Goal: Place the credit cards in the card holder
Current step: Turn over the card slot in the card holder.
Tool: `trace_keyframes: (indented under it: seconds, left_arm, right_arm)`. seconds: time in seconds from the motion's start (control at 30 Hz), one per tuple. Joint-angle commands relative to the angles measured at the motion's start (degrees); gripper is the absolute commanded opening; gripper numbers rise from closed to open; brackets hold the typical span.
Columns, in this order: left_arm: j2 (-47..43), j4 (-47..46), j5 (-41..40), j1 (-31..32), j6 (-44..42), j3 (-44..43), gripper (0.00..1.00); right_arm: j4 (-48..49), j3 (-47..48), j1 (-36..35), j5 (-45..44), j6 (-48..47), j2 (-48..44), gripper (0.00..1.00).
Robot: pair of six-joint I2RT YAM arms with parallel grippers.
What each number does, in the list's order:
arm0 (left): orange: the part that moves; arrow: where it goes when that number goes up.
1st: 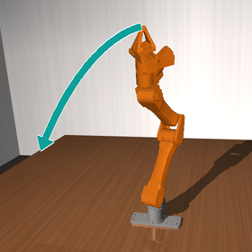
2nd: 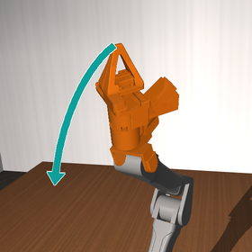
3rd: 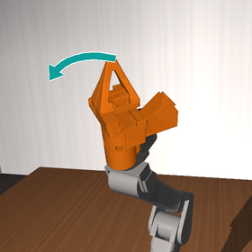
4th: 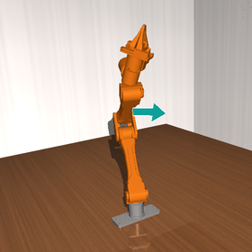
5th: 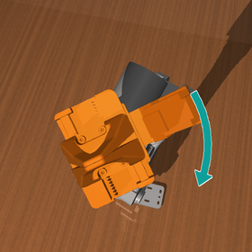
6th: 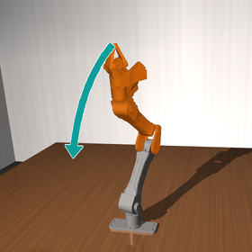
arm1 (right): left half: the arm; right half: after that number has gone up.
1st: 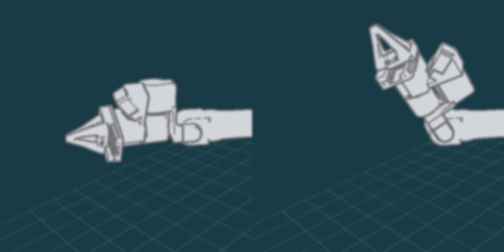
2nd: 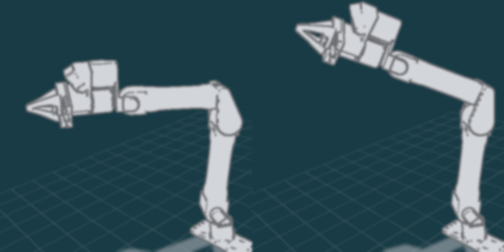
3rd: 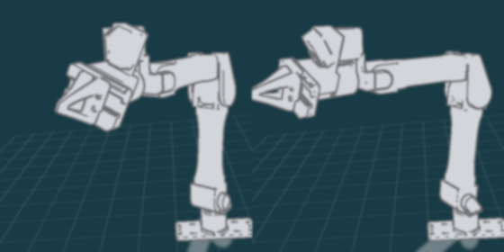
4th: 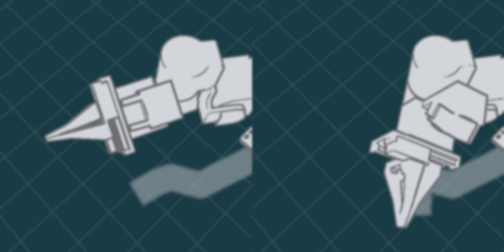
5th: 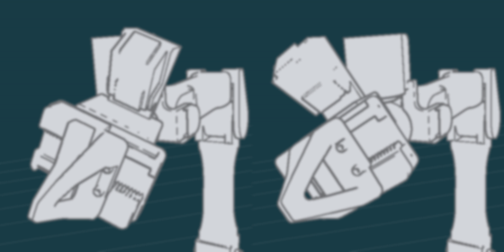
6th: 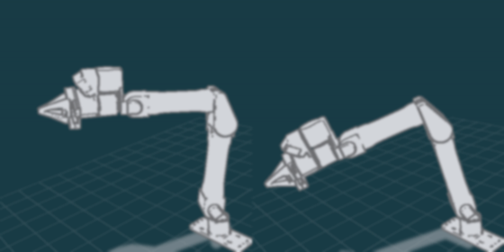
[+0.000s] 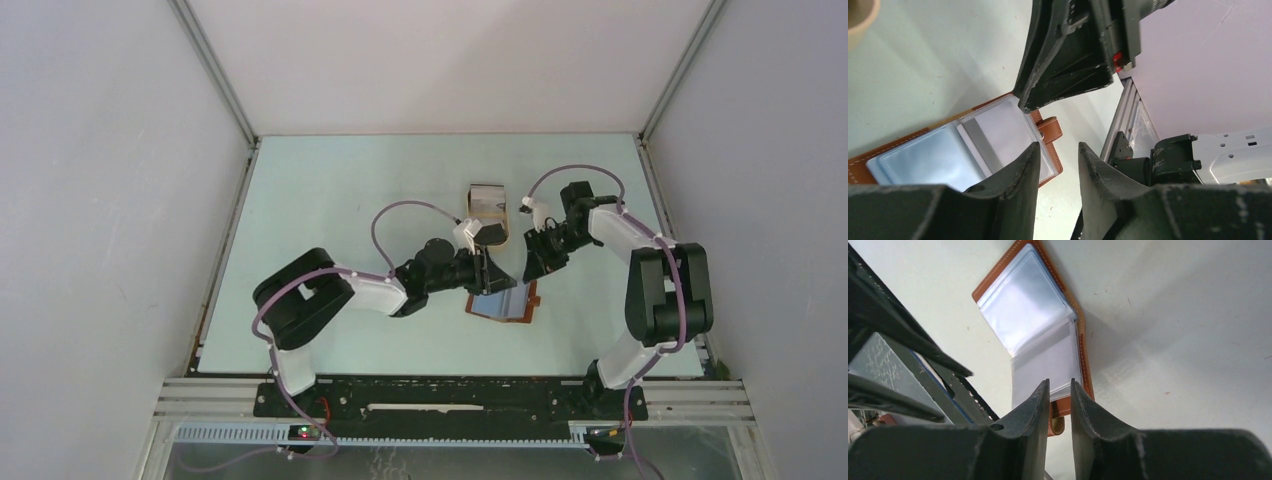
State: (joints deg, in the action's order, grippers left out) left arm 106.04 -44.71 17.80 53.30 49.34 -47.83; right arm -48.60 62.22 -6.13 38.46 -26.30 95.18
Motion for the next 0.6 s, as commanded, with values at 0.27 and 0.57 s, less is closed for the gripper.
trace_keyframes:
  seconds: [0.27, 0.57]
  left_arm:
    - [-12.3, 7.6, -10.3, 0.2, -13.9, 6.8, 0.39]
    - [-34.2, 19.1, -24.9, 0.1, -30.0, 14.6, 0.45]
  right_arm:
    - [0.2, 1.8, -0.5, -0.1, -1.5, -4.1, 0.30]
    - [3.0, 1.9, 0.8, 5.1, -4.1, -15.9, 0.31]
